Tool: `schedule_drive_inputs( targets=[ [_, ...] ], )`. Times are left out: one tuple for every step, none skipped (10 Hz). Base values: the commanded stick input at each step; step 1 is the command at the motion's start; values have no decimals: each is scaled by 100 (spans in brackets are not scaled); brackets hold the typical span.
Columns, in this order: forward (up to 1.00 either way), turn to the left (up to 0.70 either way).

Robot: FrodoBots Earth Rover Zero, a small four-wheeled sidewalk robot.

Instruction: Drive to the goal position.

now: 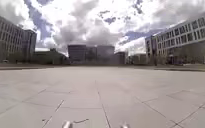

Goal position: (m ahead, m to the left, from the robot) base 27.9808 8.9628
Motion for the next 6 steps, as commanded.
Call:
schedule_drive_inputs(
  targets=[
    [70,1],
    [70,23],
    [70,35],
    [70,30],
    [70,0],
    [70,0]
  ],
)
